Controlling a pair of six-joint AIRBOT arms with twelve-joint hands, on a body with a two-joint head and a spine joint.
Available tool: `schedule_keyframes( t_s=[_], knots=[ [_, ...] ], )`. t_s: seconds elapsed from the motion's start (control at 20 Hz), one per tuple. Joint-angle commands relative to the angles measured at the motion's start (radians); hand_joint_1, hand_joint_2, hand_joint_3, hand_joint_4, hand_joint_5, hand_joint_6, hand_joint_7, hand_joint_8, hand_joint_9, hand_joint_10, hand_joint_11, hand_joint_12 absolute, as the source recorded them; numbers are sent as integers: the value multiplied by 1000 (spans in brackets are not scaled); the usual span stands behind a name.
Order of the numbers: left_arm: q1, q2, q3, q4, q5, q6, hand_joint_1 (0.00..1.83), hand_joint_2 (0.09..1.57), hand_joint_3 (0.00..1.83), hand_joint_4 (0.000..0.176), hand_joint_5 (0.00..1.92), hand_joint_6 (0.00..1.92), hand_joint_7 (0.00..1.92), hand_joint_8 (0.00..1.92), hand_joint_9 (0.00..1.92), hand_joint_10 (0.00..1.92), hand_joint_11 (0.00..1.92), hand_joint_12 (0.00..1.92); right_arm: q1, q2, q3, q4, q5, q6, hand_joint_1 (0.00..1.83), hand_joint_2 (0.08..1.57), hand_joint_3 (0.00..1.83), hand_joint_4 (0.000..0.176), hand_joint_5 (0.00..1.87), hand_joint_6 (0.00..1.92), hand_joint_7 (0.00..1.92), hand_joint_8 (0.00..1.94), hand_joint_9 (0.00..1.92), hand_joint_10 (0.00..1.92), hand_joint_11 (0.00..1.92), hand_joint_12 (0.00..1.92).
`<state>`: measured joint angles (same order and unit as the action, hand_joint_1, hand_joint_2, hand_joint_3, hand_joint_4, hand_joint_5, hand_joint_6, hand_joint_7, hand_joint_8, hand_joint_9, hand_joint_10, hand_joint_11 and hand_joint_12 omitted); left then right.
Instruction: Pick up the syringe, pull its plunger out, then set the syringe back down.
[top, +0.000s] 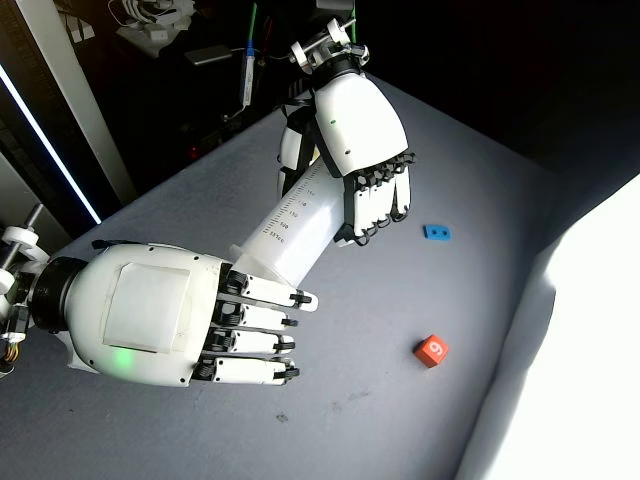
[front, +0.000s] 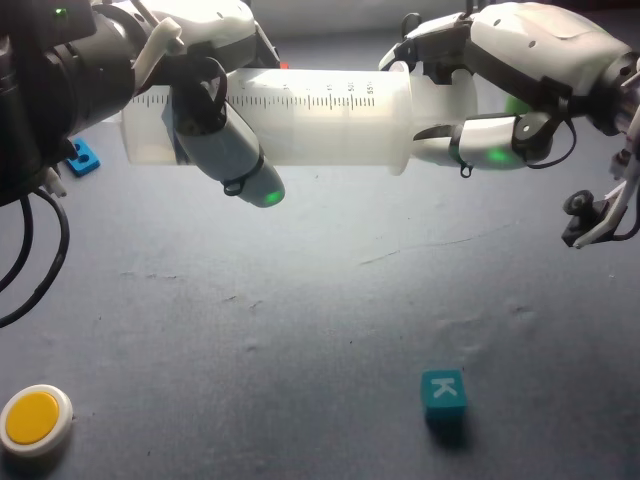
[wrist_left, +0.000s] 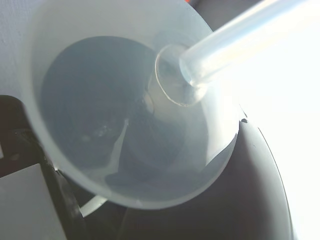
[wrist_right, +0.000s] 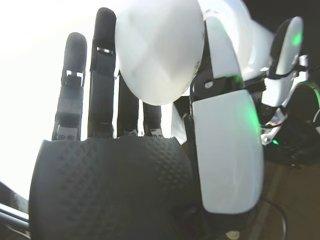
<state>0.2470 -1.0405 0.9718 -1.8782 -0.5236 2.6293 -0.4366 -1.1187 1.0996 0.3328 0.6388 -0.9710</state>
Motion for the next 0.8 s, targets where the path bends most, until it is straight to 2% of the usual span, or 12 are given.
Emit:
schedule_keyframes(
  t_s=[0.0,0.05,0.15,0.35,0.4,0.5,0.55,0.6,0.7,0.75],
  knots=[
    [-25,7,6,57,-6,-9,1195,1162,0,0,856,1115,923,1182,797,1039,502,1483,-4,12,4,-22,80,-11,1348,1181,0,0,817,1302,865,1185,760,1289,479,1215],
    [-25,7,5,57,-7,-9,1191,1165,0,7,847,1144,920,1167,802,1001,507,1456,-8,14,4,-22,80,-11,1346,1186,1,0,802,1331,865,1185,749,1297,496,1210],
    [-26,7,5,57,-8,-9,1193,1169,2,0,835,1140,916,1196,805,988,500,1463,-13,21,1,-22,80,-11,1348,1183,0,0,807,1315,874,1156,751,1307,503,1211],
    [-29,7,4,55,-10,-9,1195,1166,0,0,850,1109,916,1211,813,1002,516,1451,-25,53,-22,-22,80,-12,1348,1182,0,0,812,1313,874,1142,751,1300,503,1183],
    [-30,7,4,55,-12,-9,1194,1173,1,0,872,1056,870,1309,771,1108,490,1555,-26,62,-29,-22,80,-12,1349,1181,0,0,813,1303,879,1143,752,1300,502,1179],
    [-31,7,4,55,-12,-9,1183,1185,0,0,852,1119,848,1308,727,1146,457,1540,-28,80,-44,-22,80,-15,1349,1176,0,0,833,1271,881,1134,757,1297,499,1174],
    [-31,7,4,55,-12,-9,1184,1175,0,13,873,1104,862,1271,743,1129,472,1535,-29,89,-51,-22,80,-15,1352,1169,0,0,844,1239,890,1124,773,1291,506,1179],
    [-31,7,4,54,-13,-9,1186,1181,1,0,867,1090,844,1328,734,1147,471,1539,-30,101,-60,-22,79,-17,1356,1159,0,0,857,1220,912,1088,797,1262,520,1187],
    [-32,7,5,54,-14,-9,1184,1191,0,0,848,1107,830,1366,711,1237,465,1603,-33,121,-76,-23,75,-19,1356,1157,0,0,862,1200,913,1083,800,1268,500,1184],
    [-33,7,5,54,-15,-9,1179,1188,0,6,841,1152,844,1307,720,1204,467,1565,-35,132,-84,-23,70,-20,1358,1151,0,0,873,1200,930,1052,811,1238,517,1164]
  ],
)
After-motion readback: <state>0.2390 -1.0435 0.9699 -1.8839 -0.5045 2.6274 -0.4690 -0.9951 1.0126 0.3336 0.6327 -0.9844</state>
